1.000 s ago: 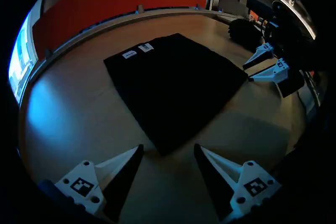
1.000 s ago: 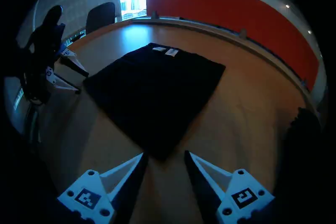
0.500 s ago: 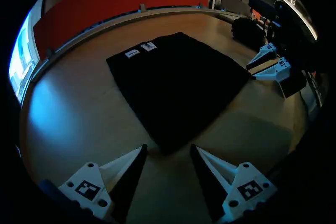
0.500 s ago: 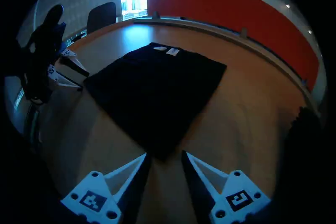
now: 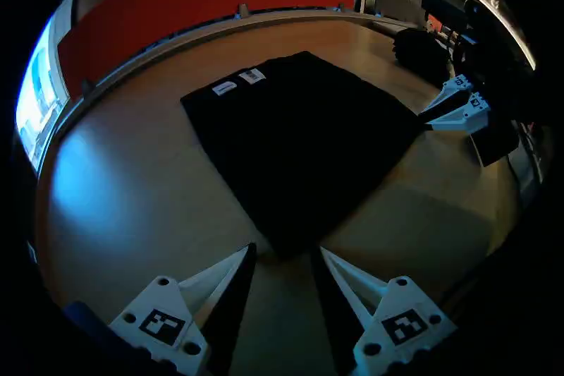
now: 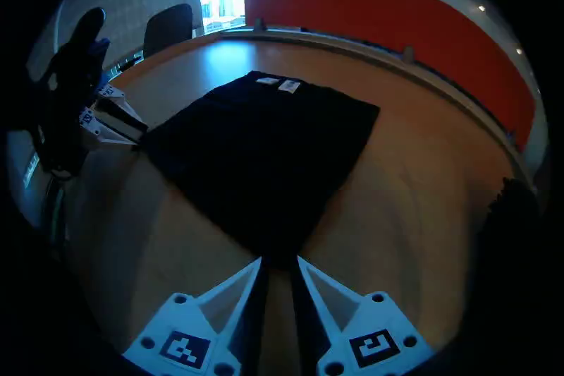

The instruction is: Fold towel

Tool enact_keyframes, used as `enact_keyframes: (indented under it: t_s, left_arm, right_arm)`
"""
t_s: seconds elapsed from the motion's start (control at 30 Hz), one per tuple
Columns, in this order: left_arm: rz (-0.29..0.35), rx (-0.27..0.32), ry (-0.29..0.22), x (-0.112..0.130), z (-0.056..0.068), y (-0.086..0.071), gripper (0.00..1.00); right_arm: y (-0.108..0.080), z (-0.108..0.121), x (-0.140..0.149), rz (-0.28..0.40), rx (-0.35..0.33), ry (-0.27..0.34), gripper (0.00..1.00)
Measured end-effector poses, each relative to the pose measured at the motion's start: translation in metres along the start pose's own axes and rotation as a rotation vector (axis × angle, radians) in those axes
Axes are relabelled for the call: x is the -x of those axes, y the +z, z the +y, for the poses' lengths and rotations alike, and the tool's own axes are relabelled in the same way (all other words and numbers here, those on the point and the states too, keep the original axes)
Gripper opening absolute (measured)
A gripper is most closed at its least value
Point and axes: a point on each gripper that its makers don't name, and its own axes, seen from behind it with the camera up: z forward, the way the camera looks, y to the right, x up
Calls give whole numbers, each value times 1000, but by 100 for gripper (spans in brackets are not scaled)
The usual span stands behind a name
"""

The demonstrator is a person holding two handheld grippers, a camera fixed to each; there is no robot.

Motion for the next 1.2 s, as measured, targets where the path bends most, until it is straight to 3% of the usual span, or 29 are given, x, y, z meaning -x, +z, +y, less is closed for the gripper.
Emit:
enact_keyframes:
  t_s: [0.23,0.37,0.7,1.2]
  left_arm:
    - [-9,-3,-2,0,1,0,54]
    - [-15,-3,-2,-1,2,0,49]
    - [-23,-9,-9,-4,5,0,14]
    - [-2,18,-62,-13,6,-13,9]
  right_arm:
    - [0,-1,0,-1,-2,-1,21]
    - [1,-2,-1,-2,-3,12,15]
    - [0,-4,-2,-10,-8,37,12]
    - [-10,-8,-13,13,-25,21,11]
